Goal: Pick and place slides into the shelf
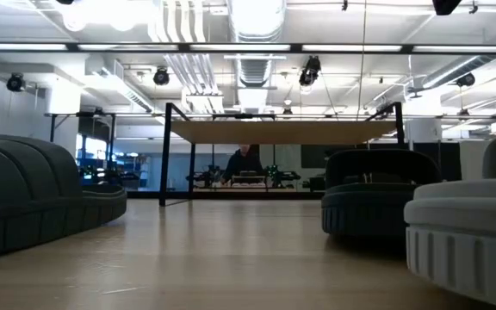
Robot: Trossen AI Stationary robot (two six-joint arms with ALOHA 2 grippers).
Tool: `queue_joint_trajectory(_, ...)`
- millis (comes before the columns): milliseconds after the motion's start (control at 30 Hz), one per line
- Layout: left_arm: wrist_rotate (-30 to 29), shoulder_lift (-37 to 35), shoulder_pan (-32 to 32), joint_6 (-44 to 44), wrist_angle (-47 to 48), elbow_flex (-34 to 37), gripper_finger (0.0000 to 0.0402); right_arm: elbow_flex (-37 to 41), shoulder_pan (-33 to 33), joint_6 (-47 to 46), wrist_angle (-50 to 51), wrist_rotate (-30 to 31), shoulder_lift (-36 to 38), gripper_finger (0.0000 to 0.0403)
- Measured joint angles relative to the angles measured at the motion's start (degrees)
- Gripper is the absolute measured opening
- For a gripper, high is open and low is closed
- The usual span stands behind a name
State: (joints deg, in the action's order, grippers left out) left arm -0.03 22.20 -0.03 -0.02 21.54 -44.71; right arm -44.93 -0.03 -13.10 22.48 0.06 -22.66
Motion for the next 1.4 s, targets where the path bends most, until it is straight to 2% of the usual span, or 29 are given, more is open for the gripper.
queue_joint_trajectory(300,0.0,0.0,0.0,0.0,0.0,0.0,0.0000,0.0,0.0,0.0,0.0,0.0,0.0,0.0022)
queue_joint_trajectory(667,0.0,0.0,0.0,0.0,0.0,0.0,0.0000,0.0,0.0,-4.1,-6.1,0.2,-2.2,0.0022)
queue_joint_trajectory(900,-0.5,0.0,0.0,1.6,-0.7,0.0,0.0000,0.0,0.0,-12.6,-18.6,4.5,-8.3,0.0022)
queue_joint_trajectory(1033,-1.0,0.5,0.0,5.9,-4.2,0.0,0.0000,0.0,0.0,-14.1,-23.7,4.0,-11.7,0.0022)
queue_joint_trajectory(1100,-1.0,0.8,0.0,5.8,-7.4,0.0,0.0000,0.0,0.0,-16.1,-25.7,6.0,-13.7,0.0022)
queue_joint_trajectory(1300,-0.8,1.6,0.0,-2.2,-16.1,0.0,0.0000,0.0,0.0,-21.6,-25.7,12.7,-17.6,0.0022)
queue_joint_trajectory(1400,-0.7,1.6,0.0,-8.7,-18.5,0.0,0.0000,0.0,0.0,-24.1,-25.7,13.5,-18.2,0.0022)
